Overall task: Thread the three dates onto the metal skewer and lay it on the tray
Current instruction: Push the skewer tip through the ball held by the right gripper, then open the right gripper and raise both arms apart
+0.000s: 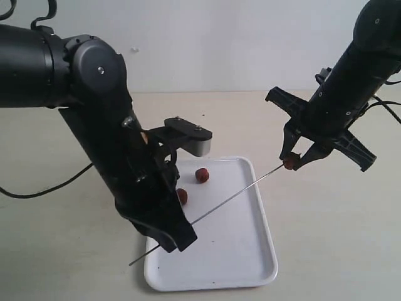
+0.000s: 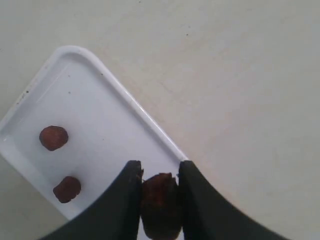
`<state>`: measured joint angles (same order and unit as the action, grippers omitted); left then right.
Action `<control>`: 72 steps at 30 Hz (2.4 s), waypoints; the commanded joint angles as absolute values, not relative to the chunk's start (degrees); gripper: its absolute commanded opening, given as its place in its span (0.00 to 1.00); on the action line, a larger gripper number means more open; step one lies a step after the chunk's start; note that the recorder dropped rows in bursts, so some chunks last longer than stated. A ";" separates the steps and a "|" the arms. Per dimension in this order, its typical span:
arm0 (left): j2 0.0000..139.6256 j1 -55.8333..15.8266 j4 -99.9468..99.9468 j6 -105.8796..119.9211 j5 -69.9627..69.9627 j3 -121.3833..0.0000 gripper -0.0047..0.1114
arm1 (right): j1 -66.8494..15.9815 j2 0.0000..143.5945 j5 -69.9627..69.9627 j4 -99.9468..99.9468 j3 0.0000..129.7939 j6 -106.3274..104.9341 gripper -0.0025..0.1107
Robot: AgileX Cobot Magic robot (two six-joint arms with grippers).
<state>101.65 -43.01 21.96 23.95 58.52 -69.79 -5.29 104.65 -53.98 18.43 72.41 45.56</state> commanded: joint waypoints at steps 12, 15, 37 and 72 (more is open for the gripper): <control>109.79 -43.40 24.57 23.60 58.76 -81.59 0.04 | -5.30 104.10 -54.30 18.48 72.36 44.93 0.25; 111.74 -43.40 24.57 23.12 58.88 -84.53 0.04 | -5.30 104.10 -54.30 18.48 72.36 44.93 0.25; 116.26 -43.40 24.49 23.46 58.88 -90.07 0.04 | -5.30 104.10 -52.76 19.13 72.36 43.49 0.25; 116.26 -43.40 24.59 25.43 56.03 -90.07 0.04 | -5.30 103.81 -51.61 24.29 72.36 29.57 0.52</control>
<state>116.19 -43.25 24.15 25.05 56.91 -89.69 -5.29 104.65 -51.94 23.04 72.41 30.24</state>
